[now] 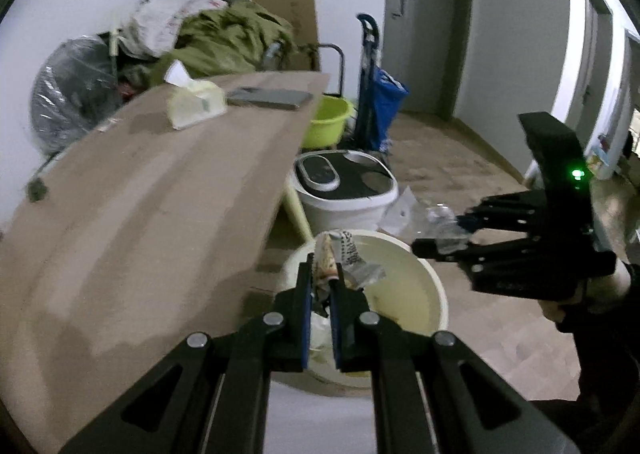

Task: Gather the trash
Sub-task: 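Carry the plastic and wrapper over the cream bucket with both tools, then open the right tool to drop the plastic while the left tool drops the wrapper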

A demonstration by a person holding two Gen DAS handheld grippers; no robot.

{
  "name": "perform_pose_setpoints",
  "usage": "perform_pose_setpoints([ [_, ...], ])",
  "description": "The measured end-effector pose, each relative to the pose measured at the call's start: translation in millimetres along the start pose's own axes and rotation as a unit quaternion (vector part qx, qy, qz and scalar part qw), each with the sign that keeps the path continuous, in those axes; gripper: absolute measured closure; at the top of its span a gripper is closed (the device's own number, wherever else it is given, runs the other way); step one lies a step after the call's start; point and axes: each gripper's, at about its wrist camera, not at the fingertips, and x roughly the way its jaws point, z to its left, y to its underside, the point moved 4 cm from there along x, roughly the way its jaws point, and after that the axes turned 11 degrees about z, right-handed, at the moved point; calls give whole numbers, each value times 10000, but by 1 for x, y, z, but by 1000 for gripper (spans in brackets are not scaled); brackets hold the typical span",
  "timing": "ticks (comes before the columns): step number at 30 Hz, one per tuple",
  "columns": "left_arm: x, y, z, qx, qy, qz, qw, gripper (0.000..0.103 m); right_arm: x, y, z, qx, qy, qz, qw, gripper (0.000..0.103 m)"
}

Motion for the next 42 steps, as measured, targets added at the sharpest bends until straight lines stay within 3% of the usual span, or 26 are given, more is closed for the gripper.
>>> perform_pose_setpoints([
  [3, 17, 0, -12, 75, 113, 195, 9997, 96, 6, 5, -9, 105, -48, 44, 9999, 59],
  [15, 88, 7, -35, 191, 449, 1015, 9936, 95, 7, 13, -37, 528, 71, 53, 9986, 59],
  [18, 104, 10, -38, 221, 383, 1239, 9913, 92, 3, 16, -42, 605, 170, 72, 9980, 59],
  [24, 112, 17, -46, 324, 412, 1442, 9882, 72, -7, 26, -46, 742, 319, 60, 9967, 59],
  [26, 111, 18, -48, 339, 411, 1443, 9881, 60, -10, 29, -45, 772, 367, 64, 9963, 59],
  [29, 106, 16, -50, 360, 406, 1348, 9894, 49, -13, 31, -43, 791, 438, 95, 9959, 58],
  [31, 98, 15, -50, 365, 393, 1255, 9906, 43, -16, 33, -39, 778, 501, 109, 9956, 50],
  [42, 56, 6, -46, 382, 281, 721, 9963, 39, -42, 32, -18, 629, 593, -56, 9962, 43],
])
